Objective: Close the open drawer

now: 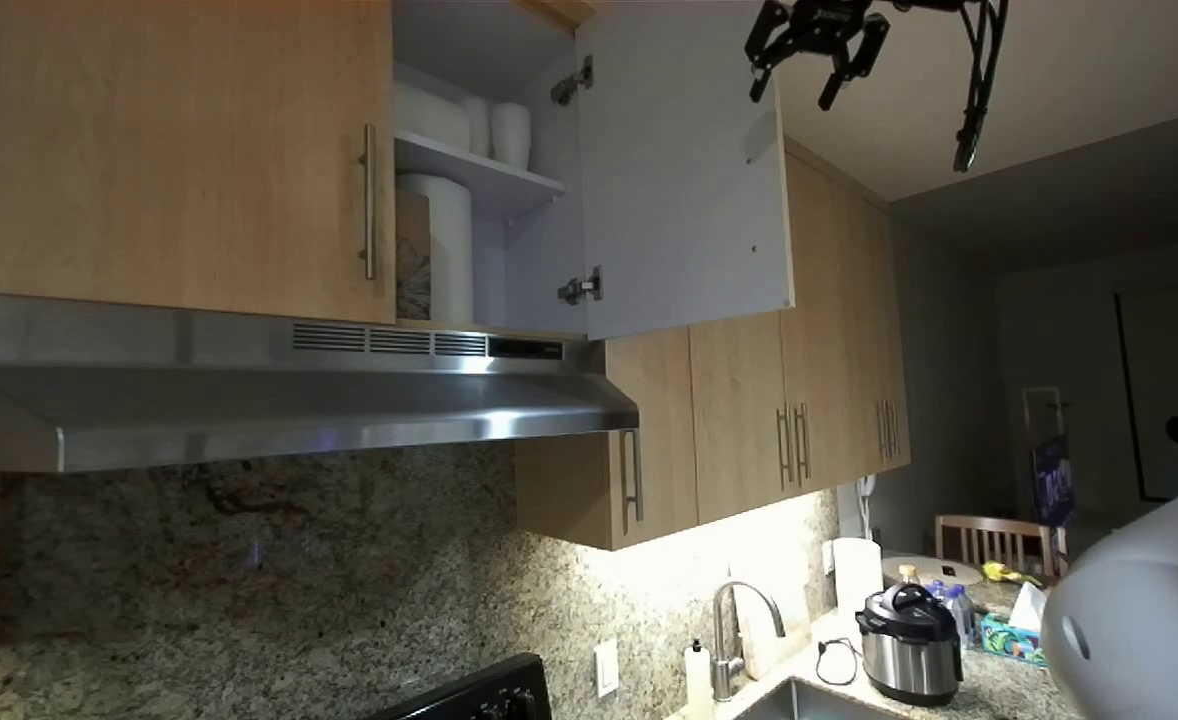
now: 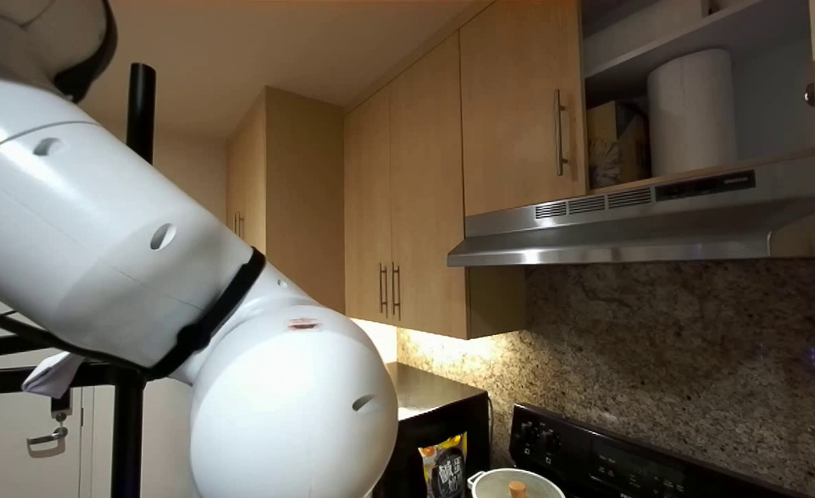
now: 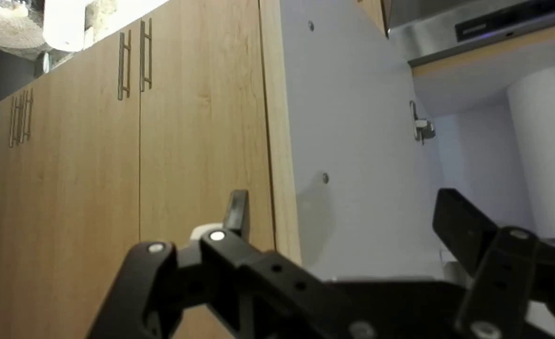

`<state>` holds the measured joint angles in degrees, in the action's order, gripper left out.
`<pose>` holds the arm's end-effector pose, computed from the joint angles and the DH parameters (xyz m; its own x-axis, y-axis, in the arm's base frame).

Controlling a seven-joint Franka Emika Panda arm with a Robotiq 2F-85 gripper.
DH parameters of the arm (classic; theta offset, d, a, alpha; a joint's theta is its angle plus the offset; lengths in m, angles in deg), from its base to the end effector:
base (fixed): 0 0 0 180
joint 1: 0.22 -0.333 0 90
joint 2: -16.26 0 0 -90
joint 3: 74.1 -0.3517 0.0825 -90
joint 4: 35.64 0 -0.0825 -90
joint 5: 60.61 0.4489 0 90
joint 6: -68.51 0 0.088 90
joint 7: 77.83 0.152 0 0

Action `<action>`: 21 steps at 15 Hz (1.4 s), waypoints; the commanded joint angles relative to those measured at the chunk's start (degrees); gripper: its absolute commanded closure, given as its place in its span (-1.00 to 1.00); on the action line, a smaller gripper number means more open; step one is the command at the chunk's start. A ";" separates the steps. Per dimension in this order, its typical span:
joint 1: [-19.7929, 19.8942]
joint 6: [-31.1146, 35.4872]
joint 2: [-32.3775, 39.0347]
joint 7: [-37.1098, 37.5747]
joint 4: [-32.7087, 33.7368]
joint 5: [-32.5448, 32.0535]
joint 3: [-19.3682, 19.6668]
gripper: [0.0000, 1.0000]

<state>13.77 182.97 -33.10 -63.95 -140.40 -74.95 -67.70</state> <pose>0.2470 -0.1621 0.9422 0.3873 -0.3439 0.8554 -0.5483 -0.8318 -0.0861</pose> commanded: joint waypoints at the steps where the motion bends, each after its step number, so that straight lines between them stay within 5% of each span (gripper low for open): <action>1: 2.98 7.05 2.25 3.79 -0.45 0.52 1.19 -1.00; 6: 4.45 15.43 5.81 5.34 -0.58 1.88 2.25 -1.00; 21: -4.84 20.03 7.15 0.42 -0.49 16.71 3.74 -1.00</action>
<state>10.58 201.80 -25.42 -60.47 -140.55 -61.25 -64.18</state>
